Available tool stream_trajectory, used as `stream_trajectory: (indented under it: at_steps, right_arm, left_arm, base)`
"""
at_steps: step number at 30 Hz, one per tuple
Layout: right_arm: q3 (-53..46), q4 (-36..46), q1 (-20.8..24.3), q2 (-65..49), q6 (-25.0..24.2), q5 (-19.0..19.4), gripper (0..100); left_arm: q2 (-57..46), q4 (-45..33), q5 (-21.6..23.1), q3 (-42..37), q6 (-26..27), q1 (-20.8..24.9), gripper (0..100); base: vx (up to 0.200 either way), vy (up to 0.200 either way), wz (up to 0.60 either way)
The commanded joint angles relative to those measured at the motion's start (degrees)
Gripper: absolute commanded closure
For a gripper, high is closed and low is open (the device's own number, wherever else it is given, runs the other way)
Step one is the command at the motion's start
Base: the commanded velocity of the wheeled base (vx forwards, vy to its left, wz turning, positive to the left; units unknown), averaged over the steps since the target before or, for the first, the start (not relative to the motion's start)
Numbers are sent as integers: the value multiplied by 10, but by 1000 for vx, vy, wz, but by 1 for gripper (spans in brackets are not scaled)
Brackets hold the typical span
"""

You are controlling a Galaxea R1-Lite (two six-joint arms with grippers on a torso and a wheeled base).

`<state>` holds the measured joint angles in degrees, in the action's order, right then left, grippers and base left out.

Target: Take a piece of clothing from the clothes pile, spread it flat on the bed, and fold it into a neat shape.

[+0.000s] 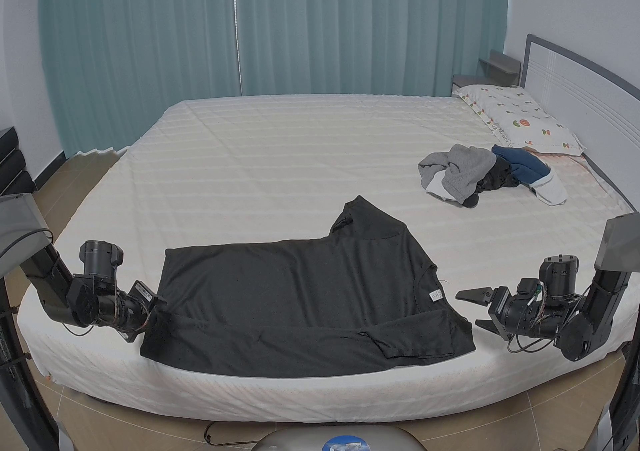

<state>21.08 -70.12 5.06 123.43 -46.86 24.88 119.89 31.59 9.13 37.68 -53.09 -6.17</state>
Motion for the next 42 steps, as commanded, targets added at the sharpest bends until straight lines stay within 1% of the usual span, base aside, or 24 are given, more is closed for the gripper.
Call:
stream_trajectory:
  at_steps: [1, 4, 5, 7, 8, 9, 12, 14, 31, 38, 42]
  right_arm:
    - [-12, -1, -2, -6, -1, 0, 0]
    - [-16, -12, -5, -5, -2, 2, 0]
    - [-18, -23, -5, -1, -2, 2, 0]
    - [-24, -40, -5, 3, -2, 2, 0]
    - [-30, -53, -5, 8, -2, 2, 0]
    - [-32, -60, -5, 11, -1, 2, 0]
    - [-37, -75, -5, 15, -1, 2, 0]
    - [-39, -78, -5, 15, -1, 2, 0]
    - [-39, -78, -9, 16, -1, 2, 0]
    - [-39, -78, -9, 15, -2, 3, 0]
    - [-39, -78, -9, 14, -2, 3, 0]
  left_arm:
    - [-21, 8, 1, -3, -3, -12, 0]
    - [-35, 28, 13, -23, -6, -19, 0]
    - [-41, 39, 25, -31, -11, -21, 0]
    - [-49, 52, 39, -40, -28, -24, 0]
    - [-56, 59, 51, -43, -49, -27, 0]
    - [-58, 60, 55, -43, -54, -27, 0]
    - [-62, 60, 55, -44, -57, -28, 0]
    - [-62, 59, 55, -44, -57, -28, 0]
    - [-71, 68, 42, -52, -50, -27, 0]
    - [-72, 67, 49, -51, -54, -32, 0]
    - [-70, 68, 59, -52, -55, -39, 0]
  base:
    - [0, 0, 0]
    - [0, 0, 0]
    - [0, 0, 0]
    - [0, 0, 0]
    - [0, 0, 0]
    - [0, 0, 0]
    - [0, 0, 0]
    - [0, -200, 0]
    - [0, 0, 0]
    - [0, 0, 0]
    - [0, 200, 0]
